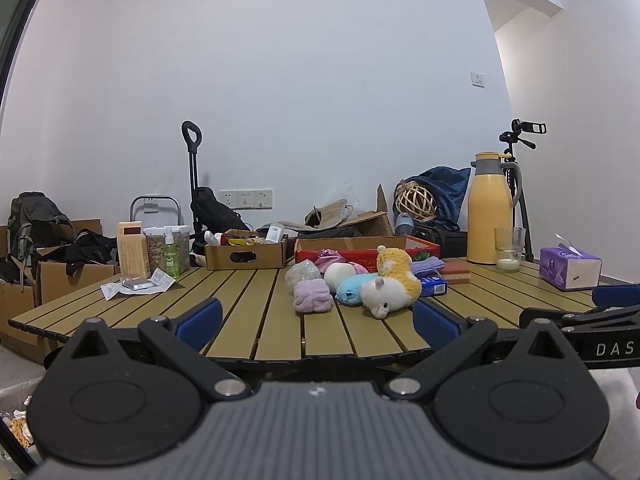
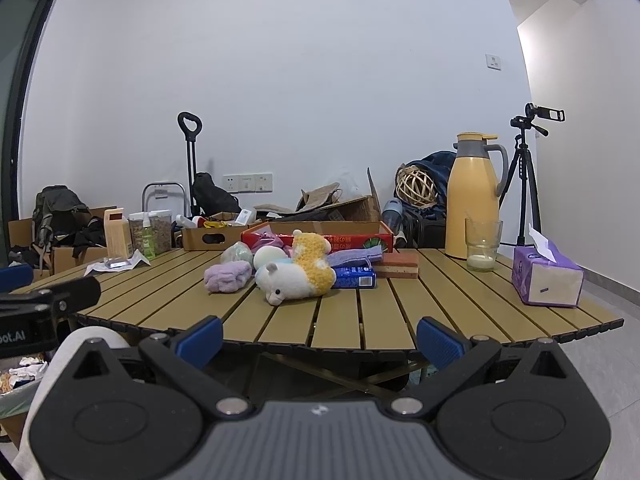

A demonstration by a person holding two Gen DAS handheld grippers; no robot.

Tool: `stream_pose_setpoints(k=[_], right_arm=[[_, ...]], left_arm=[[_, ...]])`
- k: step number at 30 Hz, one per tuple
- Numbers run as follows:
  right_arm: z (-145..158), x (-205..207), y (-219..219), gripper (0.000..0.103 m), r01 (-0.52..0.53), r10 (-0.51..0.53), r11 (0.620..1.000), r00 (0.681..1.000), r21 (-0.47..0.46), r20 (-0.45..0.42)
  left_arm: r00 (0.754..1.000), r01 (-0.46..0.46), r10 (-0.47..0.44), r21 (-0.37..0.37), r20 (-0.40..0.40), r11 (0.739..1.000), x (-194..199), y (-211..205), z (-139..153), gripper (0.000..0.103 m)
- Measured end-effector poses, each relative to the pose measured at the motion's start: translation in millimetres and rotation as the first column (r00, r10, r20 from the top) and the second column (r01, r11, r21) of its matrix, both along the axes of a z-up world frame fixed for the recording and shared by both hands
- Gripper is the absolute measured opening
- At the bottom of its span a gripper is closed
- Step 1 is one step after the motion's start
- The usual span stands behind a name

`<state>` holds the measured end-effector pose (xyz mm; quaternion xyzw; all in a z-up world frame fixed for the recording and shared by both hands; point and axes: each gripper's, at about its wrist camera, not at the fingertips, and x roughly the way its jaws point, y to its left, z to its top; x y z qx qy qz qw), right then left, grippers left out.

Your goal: Organize soft objects

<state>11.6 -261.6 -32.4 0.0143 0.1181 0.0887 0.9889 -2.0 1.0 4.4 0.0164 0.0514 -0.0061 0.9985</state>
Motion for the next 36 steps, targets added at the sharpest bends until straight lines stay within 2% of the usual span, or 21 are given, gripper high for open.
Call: stream_pose_setpoints(k=[23, 25, 31, 34, 36], right_arm=[[2.4, 7.7, 3.3, 0.103, -0.014, 0.014, 1.000, 1.000, -0.014, -0.001], [5.3, 15.2, 4.6, 0.103, -0.017, 0.017, 0.999, 1.000, -0.027, 0.004], [6.0, 59.1, 5.0, 0.103, -0.022, 0.022, 1.000, 1.000, -0.013, -0.009], [3.6, 86.0, 2.4, 0.103, -0.016, 0.016, 0.999, 1.000, 0.049, 0.000], [1.2, 107.5, -2.5, 0.103, -0.051, 0.049, 0.991, 0.999, 0.127, 0.014]], left_arm=[[1.000, 0.029, -0.029, -0.003, -0.004, 1.000, 7.8, -0.7, -1.6, 0.103], [1.000, 0.005, -0.005, 0.013, 0.010, 1.000, 17.2, -0.8, -0.6, 0.103], [0.999, -0.034, 0.033, -0.039, -0.003, 0.999, 70.5, 10.2, -3.1, 0.103], [1.000, -0.004, 0.003, -0.022, -0.026, 1.000, 103.5, 9.2, -2.1, 0.103], [0.998, 0.027, -0.029, -0.027, -0.063, 0.999, 130.0, 7.7, 0.4, 0.103]])
